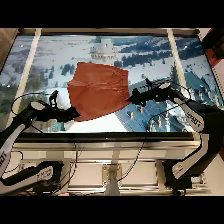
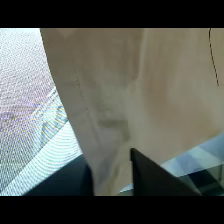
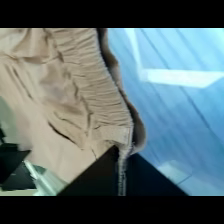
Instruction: Fold the clothes and pants, and hang the long-sleeved shirts on hangers.
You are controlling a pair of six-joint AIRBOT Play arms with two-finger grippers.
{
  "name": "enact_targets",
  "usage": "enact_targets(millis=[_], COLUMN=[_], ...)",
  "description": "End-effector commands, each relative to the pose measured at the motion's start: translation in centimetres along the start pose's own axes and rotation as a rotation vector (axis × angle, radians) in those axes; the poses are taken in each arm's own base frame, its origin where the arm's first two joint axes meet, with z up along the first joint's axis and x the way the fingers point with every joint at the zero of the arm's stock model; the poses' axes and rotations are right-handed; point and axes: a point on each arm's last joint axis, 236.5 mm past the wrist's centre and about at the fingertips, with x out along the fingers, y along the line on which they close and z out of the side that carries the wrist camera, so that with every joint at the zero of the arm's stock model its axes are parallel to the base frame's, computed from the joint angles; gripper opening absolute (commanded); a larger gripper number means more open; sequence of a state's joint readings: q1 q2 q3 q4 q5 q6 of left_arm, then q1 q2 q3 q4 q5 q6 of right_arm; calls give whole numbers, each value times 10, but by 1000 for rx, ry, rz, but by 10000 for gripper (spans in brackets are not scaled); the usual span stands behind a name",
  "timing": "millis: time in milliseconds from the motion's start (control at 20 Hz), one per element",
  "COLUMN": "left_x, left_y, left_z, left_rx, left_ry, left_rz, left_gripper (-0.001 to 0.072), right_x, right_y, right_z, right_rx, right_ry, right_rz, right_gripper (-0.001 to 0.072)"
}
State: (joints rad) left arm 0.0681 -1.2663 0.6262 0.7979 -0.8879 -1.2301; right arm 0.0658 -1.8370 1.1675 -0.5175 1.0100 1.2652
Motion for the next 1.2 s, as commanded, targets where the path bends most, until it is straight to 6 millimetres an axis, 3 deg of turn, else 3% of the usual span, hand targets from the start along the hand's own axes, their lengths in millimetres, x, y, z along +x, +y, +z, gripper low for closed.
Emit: enact_targets(millis=[0, 150, 300, 450, 600, 750, 900, 1050, 1150], left_x=[-1, -8, -43, -114, -208, -289, -355, -403, -413], left_y=[-5, -27, -65, -114, -169, -219, -255, -277, -275], left_z=[12, 30, 61, 99, 114, 89, 37, -26, -58], left_rx=[-28, -18, 89, 222, 371, 518, 644, 673, 590], left_ry=[-49, -106, -191, -363, -584, -771, -936, -1057, -1052], left_rz=[-21, -95, -159, -208, -244, -276, -304, -372, -412], left_gripper=[3, 7, 7, 7, 7, 7, 6, 5, 5], right_x=[-3, -29, -74, -137, -198, -255, -306, -329, -328], right_y=[10, 39, 85, 139, 194, 258, 299, 313, 302], right_z=[2, -4, -9, -15, -45, -102, -163, -225, -247], right_rx=[-103, -235, -393, -529, -662, -800, -847, -863, -829], right_ry=[-15, -22, -89, -236, -366, -478, -568, -552, -511], right_rz=[24, 63, 97, 126, 165, 287, 362, 411, 374], right_gripper=[22, 22, 22, 22, 22, 22, 21, 21, 20])
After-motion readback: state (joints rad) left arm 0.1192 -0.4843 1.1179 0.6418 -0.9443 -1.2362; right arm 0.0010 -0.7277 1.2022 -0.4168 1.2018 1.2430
